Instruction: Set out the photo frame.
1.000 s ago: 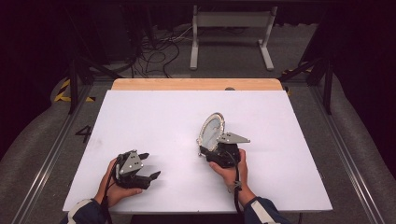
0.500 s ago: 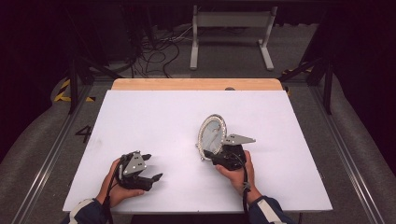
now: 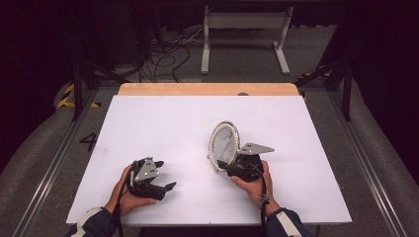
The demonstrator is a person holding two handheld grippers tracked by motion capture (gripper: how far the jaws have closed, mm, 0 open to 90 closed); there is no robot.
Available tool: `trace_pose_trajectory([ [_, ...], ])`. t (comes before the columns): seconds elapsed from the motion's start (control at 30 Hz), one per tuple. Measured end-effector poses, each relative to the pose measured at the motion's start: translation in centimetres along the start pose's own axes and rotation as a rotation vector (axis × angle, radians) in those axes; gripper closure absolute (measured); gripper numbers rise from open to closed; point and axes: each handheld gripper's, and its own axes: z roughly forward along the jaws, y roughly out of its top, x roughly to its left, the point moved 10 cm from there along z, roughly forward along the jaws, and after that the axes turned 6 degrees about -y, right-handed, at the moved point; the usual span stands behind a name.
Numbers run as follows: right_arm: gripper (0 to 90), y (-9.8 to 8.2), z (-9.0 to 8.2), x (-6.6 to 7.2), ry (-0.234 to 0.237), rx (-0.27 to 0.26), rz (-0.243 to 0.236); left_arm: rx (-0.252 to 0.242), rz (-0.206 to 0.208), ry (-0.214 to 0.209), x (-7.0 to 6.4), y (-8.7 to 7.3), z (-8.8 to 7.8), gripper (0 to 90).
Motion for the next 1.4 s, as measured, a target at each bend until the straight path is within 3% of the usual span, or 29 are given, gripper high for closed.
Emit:
trace_pose_trajectory([
  [0.13,60.9,0.0,0.4,0.1,0.004,-0.023,0.01,-0.003,0.007,-0.015,0.3,1.1,0.9,17.1],
  [0.23,67.3,0.3,0.6,0.1,0.005,-0.056,0.017,-0.018,0.004,-0.025,0.4,2.0,1.4,17.1],
  [0.43,69.4,0.2,0.8,0.1,0.017,-0.045,0.019,-0.052,0.019,-0.064,0.7,4.6,2.9,17.1],
  [0.57,74.9,0.2,0.8,-0.1,0.032,-0.042,0.023,-0.059,0.02,-0.084,0.7,5.7,3.7,17.1],
  [0.83,75.5,0.3,0.8,-0.2,0.067,-0.014,0.02,-0.065,0.004,-0.129,1.1,7.8,6.3,18.3],
  [0.97,74.9,0.3,0.9,-0.2,0.079,-0.008,0.021,-0.067,-0.004,-0.13,1.5,8.5,7.4,18.7],
  [1.17,68.5,0.2,0.5,-0.4,0.042,-0.007,-0.003,-0.078,-0.007,-0.133,1.9,9.3,8.4,20.9],
  [1.4,63.3,0.0,-0.9,-0.3,-0.001,-0.025,-0.027,-0.097,-0.039,-0.13,2.6,9.8,9.0,19.7],
])
